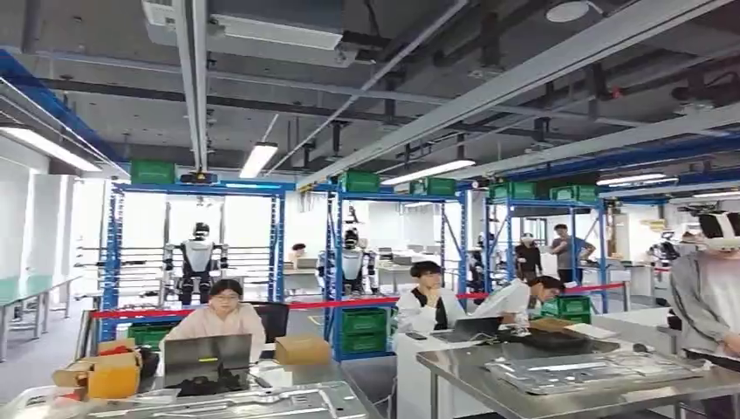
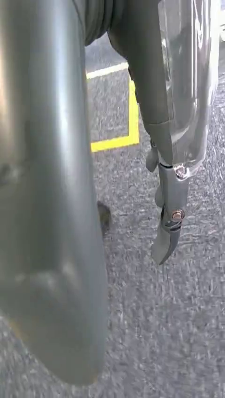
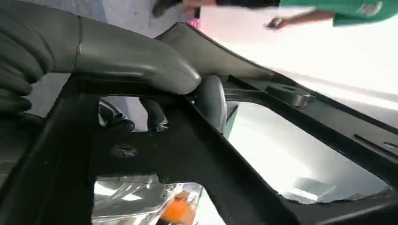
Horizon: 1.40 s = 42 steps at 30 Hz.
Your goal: Take the parts from the cabinet and place them on the table.
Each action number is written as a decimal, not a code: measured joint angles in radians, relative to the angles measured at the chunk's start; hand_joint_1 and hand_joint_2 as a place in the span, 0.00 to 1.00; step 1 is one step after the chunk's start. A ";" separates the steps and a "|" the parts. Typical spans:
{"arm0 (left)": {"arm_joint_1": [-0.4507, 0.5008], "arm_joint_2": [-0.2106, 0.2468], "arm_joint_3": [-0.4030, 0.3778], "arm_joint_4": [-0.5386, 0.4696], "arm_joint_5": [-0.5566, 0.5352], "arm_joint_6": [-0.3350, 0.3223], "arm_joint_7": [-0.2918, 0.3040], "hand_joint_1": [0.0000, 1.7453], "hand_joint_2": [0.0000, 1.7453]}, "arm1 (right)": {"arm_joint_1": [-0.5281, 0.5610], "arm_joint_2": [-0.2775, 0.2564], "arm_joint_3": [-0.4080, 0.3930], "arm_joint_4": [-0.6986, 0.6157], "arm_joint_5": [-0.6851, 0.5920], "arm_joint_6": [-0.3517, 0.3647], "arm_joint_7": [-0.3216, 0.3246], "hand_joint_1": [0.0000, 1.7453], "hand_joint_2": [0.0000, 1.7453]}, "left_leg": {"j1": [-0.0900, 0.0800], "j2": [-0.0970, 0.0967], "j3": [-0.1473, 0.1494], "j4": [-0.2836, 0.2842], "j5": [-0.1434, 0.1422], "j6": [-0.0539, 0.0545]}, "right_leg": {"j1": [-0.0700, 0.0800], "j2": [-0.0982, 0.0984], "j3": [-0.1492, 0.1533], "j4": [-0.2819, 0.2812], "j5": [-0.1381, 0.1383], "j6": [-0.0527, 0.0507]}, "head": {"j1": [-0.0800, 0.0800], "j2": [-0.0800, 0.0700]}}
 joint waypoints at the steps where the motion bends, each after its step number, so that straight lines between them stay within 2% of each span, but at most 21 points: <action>1: 0.002 0.000 0.000 0.000 0.000 0.000 0.000 0.00 0.00 | 0.001 0.000 0.000 0.001 0.000 0.000 0.000 1.00 1.00 | 0.005 0.003 0.001 0.000 0.012 -0.005 | -0.001 -0.012 0.000 0.000 -0.001 0.002 | 0.000 0.000; 4: 0.003 0.003 0.000 0.000 0.000 0.000 -0.005 0.00 0.00 | 0.000 0.001 0.000 0.001 0.000 0.000 -0.003 1.00 1.00 | 0.015 0.033 0.123 -0.229 0.131 -0.020 | -0.010 -0.044 0.003 0.012 -0.013 0.019 | 0.000 0.000; 5: 0.001 0.002 0.000 0.000 0.000 0.000 -0.007 0.00 0.00 | 0.000 0.001 0.000 0.001 0.000 0.000 -0.005 1.00 1.00 | 0.012 0.078 0.155 -0.293 0.128 -0.023 | -0.007 -0.052 0.003 0.019 -0.019 0.028 | 0.000 0.000; 6: -0.001 0.002 0.000 0.000 0.000 -0.001 -0.009 0.00 0.00 | -0.001 0.001 -0.001 0.001 0.001 -0.002 -0.005 1.00 1.00 | 0.009 0.070 0.152 -0.293 0.131 -0.003 | -0.001 -0.059 0.001 0.026 -0.024 0.036 | 0.000 0.000; 8: 0.003 0.002 -0.001 0.000 0.001 -0.001 -0.012 0.00 0.00 | -0.001 0.001 -0.001 0.000 0.003 -0.002 -0.006 1.00 1.00 | 0.003 0.053 0.148 -0.287 0.128 0.013 | -0.002 -0.068 0.006 0.022 -0.023 0.042 | 0.000 0.000; 14: 0.005 0.002 -0.001 0.000 0.001 0.000 -0.013 0.00 0.00 | -0.001 0.001 -0.002 0.000 0.003 -0.002 -0.006 1.00 1.00 | -0.001 0.045 0.147 -0.287 0.127 0.019 | -0.005 -0.075 0.009 0.021 -0.022 0.046 | 0.000 0.000; 15: 0.005 0.002 -0.001 0.000 0.001 0.000 -0.013 0.00 0.00 | -0.002 0.001 -0.002 0.000 0.003 -0.002 -0.006 1.00 1.00 | 0.003 0.036 0.149 -0.290 0.131 0.028 | -0.009 -0.071 0.010 0.022 -0.030 0.055 | 0.000 0.000; 16: 0.001 0.003 -0.001 0.000 0.001 0.000 -0.013 0.00 0.00 | -0.001 0.001 -0.004 -0.001 0.003 -0.002 -0.007 1.00 1.00 | 0.004 0.015 0.148 -0.290 0.134 0.042 | -0.013 0.010 -0.039 0.145 -0.117 0.057 | 0.000 0.000; 17: 0.001 0.003 -0.002 0.000 0.001 0.000 -0.013 0.00 0.00 | 0.004 0.000 -0.005 0.001 0.003 -0.002 -0.007 1.00 1.00 | -0.007 -0.021 0.147 -0.290 0.136 0.050 | -0.011 0.021 -0.145 0.359 -0.181 0.051 | 0.000 0.000; 19: 0.002 0.003 -0.003 0.000 0.001 0.000 -0.013 0.00 0.00 | 0.003 0.000 -0.005 0.002 0.003 -0.002 -0.007 1.00 1.00 | -0.013 -0.049 0.150 -0.290 0.136 0.051 | -0.005 0.028 -0.101 0.252 -0.103 0.037 | 0.000 0.000; 21: 0.001 0.002 -0.007 0.000 0.001 0.000 -0.013 0.00 0.00 | 0.002 0.000 -0.008 0.001 0.002 -0.003 -0.007 1.00 1.00 | -0.013 -0.066 0.152 -0.290 0.137 0.051 | 0.006 0.073 -0.020 0.067 -0.011 0.009 | 0.000 0.000; 22: 0.000 -0.003 -0.008 0.001 0.002 -0.001 -0.013 0.00 0.00 | 0.003 0.000 -0.011 0.002 0.003 -0.007 -0.006 1.00 1.00 | -0.018 -0.072 0.150 -0.290 0.138 0.050 | 0.005 0.083 -0.011 0.047 -0.024 -0.001 | 0.002 0.000; 26: 0.010 0.000 -0.008 0.001 0.005 -0.001 -0.013 0.00 0.00 | 0.001 0.002 -0.014 0.002 0.001 -0.014 -0.002 1.00 1.00 | -0.008 -0.093 0.141 -0.297 0.147 0.028 | 0.008 0.074 -0.006 0.020 -0.012 0.002 | 0.001 0.000; 29: 0.004 -0.001 -0.009 0.001 0.006 -0.001 -0.016 0.00 0.00 | 0.004 0.009 -0.015 0.003 0.000 -0.014 -0.002 1.00 1.00 | -0.008 -0.013 0.094 -0.189 0.064 0.016 | 0.000 0.051 0.000 0.004 -0.003 -0.001 | 0.001 0.000; 31: -0.001 0.000 -0.009 0.001 0.006 -0.001 -0.018 0.00 0.00 | 0.012 0.008 -0.015 0.006 0.000 -0.014 -0.002 1.00 1.00 | -0.001 -0.002 0.022 -0.030 -0.002 0.006 | 0.000 0.033 -0.002 0.004 -0.003 -0.001 | 0.001 0.000; 32: 0.001 0.000 -0.009 0.001 0.006 -0.001 -0.018 0.00 0.00 | 0.016 0.009 -0.015 0.008 0.000 -0.014 -0.002 1.00 1.00 | 0.003 0.000 0.008 0.004 -0.004 0.001 | -0.001 0.027 -0.002 0.004 -0.004 0.001 | 0.001 0.000; 34: 0.004 0.000 -0.009 0.001 0.006 -0.001 -0.018 0.00 0.00 | 0.019 0.008 -0.017 0.010 0.000 -0.014 -0.002 1.00 1.00 | 0.012 0.006 0.053 -0.076 0.052 -0.009 | -0.006 0.020 0.000 0.006 -0.007 0.007 | 0.001 0.000; 36: 0.003 0.001 -0.009 0.001 0.006 -0.001 -0.018 0.00 0.00 | 0.018 0.009 -0.018 0.010 0.000 -0.015 -0.002 1.00 1.00 | 0.021 0.015 0.152 -0.261 0.135 -0.021 | -0.014 0.016 0.003 0.018 -0.017 0.023 | 0.001 0.000; 37: 0.001 -0.001 -0.009 0.002 0.006 -0.002 -0.018 0.00 0.00 | 0.019 0.009 -0.019 0.010 0.000 -0.015 -0.002 1.00 1.00 | 0.014 0.016 0.164 -0.282 0.110 -0.023 | -0.008 0.015 -0.002 0.024 -0.024 0.033 | 0.001 0.000; 38: 0.000 -0.001 -0.009 0.002 0.006 -0.002 -0.019 0.00 0.00 | 0.019 0.009 -0.020 0.010 0.001 -0.016 0.000 1.00 1.00 | 0.014 0.012 0.162 -0.286 0.114 -0.001 | -0.007 0.015 -0.007 0.033 -0.025 0.038 | 0.000 0.000; 42: 0.007 0.000 -0.010 0.002 0.006 -0.006 -0.021 0.00 0.00 | 0.019 0.009 -0.021 0.010 0.000 -0.017 0.001 1.00 1.00 | 0.011 0.011 0.162 -0.284 0.112 0.031 | -0.014 0.015 -0.003 0.032 -0.034 0.056 | 0.000 0.000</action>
